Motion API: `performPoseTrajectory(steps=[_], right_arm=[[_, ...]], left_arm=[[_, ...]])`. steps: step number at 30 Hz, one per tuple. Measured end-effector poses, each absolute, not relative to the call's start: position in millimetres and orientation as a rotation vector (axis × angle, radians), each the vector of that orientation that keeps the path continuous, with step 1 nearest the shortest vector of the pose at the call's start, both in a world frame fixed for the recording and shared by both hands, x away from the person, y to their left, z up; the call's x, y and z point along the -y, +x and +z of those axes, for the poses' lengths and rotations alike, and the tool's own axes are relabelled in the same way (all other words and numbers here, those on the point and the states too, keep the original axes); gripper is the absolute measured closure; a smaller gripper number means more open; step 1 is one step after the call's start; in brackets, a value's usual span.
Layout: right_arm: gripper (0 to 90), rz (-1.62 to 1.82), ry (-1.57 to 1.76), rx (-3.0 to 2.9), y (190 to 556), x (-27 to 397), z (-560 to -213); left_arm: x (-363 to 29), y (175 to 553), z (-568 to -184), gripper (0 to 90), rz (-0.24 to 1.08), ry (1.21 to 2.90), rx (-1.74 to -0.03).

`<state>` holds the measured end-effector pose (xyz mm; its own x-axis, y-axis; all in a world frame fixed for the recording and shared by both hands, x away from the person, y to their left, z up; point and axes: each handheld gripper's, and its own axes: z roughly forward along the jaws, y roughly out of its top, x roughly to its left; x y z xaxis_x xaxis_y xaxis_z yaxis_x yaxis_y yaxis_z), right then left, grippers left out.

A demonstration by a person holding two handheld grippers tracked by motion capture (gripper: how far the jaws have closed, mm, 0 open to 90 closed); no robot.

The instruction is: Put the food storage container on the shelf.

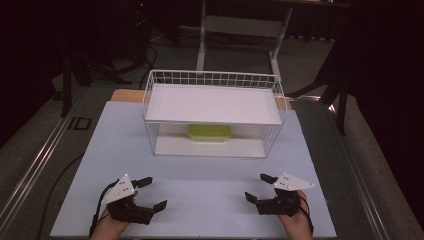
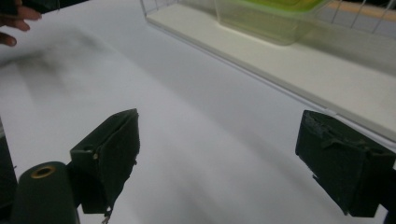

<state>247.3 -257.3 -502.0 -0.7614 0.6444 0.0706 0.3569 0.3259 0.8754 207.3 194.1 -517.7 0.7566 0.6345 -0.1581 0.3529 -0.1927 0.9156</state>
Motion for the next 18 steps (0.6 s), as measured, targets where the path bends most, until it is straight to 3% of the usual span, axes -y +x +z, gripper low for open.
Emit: performPoseTrajectory(steps=[18], right_arm=[[14.5, 1.425, 0.930, -2.291, 252.9, 262.4, -502.8]], left_arm=[[-196.8, 208.9, -519.6, 7.9, 0.309, 1.781, -0.792]])
